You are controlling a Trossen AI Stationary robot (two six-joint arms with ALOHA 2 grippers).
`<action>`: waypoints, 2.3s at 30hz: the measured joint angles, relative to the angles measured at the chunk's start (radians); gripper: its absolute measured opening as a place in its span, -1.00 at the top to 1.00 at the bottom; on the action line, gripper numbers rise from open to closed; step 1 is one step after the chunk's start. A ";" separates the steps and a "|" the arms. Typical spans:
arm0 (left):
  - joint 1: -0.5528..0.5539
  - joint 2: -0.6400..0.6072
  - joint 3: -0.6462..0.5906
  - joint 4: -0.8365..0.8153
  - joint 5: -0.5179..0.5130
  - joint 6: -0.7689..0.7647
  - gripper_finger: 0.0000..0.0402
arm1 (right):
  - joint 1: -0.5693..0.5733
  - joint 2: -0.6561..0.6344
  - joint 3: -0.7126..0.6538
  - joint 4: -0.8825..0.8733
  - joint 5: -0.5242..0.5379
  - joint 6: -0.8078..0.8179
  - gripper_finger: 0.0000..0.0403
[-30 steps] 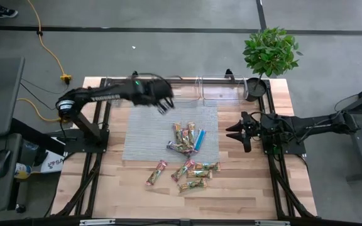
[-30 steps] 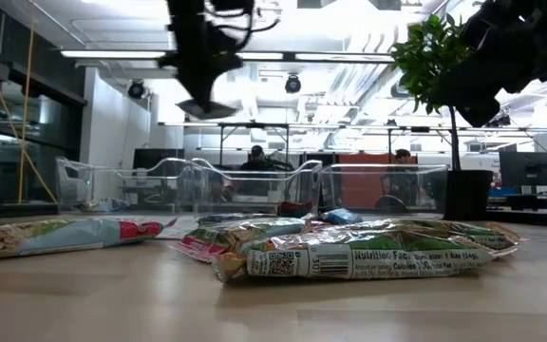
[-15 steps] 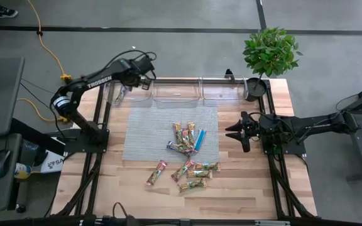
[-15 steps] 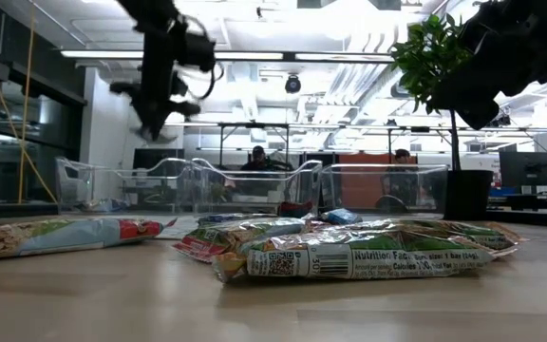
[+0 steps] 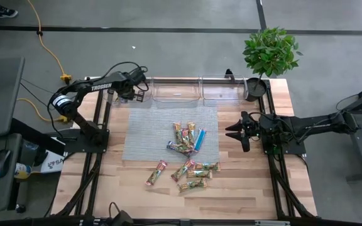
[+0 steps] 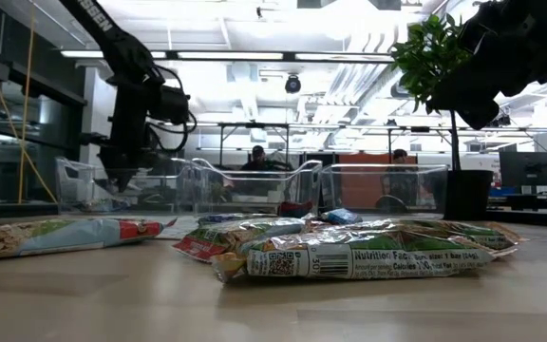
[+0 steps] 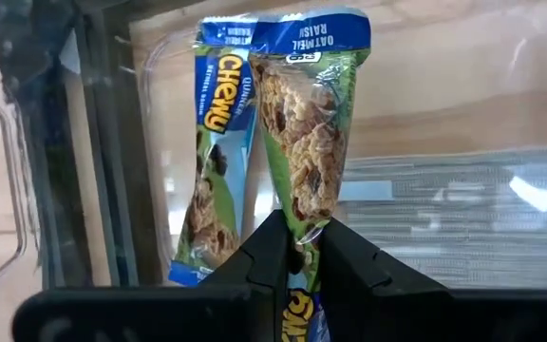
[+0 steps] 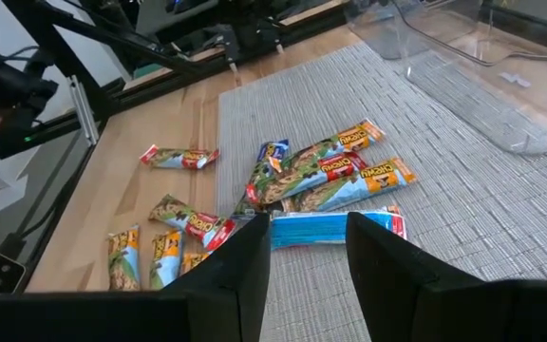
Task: Pick and place Granola Bars by type
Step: Put the blue granola bar into the left transparent bin
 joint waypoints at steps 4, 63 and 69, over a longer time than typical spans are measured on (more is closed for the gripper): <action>-0.002 0.000 0.000 0.027 0.010 0.070 0.77 | 0.000 0.000 0.000 0.000 0.007 0.000 0.39; -0.925 0.163 0.138 0.386 0.387 1.016 0.02 | 0.000 0.001 0.000 -0.007 -0.005 -0.005 0.39; -0.924 0.217 0.138 0.432 0.373 1.022 0.02 | 0.000 0.004 0.000 -0.007 -0.015 -0.004 0.39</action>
